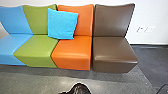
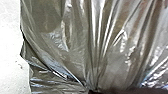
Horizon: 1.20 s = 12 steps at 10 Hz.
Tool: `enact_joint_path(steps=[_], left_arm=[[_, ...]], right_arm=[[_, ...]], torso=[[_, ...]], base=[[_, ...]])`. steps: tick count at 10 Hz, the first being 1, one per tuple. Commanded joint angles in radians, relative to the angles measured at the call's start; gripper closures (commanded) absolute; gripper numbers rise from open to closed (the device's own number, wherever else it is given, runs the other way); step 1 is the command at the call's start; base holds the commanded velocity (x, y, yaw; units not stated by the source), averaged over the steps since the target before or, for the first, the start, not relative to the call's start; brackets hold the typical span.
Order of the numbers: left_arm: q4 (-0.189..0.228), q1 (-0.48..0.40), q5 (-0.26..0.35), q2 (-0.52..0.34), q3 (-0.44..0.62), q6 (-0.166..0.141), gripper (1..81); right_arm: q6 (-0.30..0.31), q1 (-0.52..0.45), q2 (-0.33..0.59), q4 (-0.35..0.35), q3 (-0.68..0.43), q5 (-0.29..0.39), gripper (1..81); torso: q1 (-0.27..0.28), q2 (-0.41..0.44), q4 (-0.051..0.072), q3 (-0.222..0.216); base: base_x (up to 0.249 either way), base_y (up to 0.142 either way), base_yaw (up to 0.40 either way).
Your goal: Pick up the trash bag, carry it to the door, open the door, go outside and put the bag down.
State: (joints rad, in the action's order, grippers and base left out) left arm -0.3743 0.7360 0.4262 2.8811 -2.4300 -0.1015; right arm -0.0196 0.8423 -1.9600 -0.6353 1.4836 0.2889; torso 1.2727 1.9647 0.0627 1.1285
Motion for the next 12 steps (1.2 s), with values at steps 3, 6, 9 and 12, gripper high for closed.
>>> enact_joint_path(steps=[3,6,9,12], left_arm=[[-0.011,-0.051,0.079,-0.049,0.02,0.008,81.1],[-0.008,0.015,0.079,-0.087,0.04,0.075,81.1],[-0.008,0.055,0.08,-0.167,0.123,0.088,81.1],[0.009,0.092,0.079,-0.204,0.154,0.089,81.1]], right_arm=[[-0.003,-0.021,0.017,-0.018,-0.004,0.078,1.0],[-0.006,0.013,0.004,-0.017,-0.008,0.064,1.0],[-0.017,0.062,-0.003,-0.01,-0.025,0.035,1.0],[-0.036,0.111,-0.018,-0.007,-0.054,-0.005,1.0]], torso=[[-0.107,-0.164,0.0,-0.162],[-0.238,-0.365,0.0,-0.165],[-0.227,-0.346,0.0,-0.199],[-0.296,-0.453,0.0,-0.201]], base=[[0.0,0.0,0.0],[0.0,0.0,0.0],[0.0,0.0,0.0],[0.0,0.0,0.0]])
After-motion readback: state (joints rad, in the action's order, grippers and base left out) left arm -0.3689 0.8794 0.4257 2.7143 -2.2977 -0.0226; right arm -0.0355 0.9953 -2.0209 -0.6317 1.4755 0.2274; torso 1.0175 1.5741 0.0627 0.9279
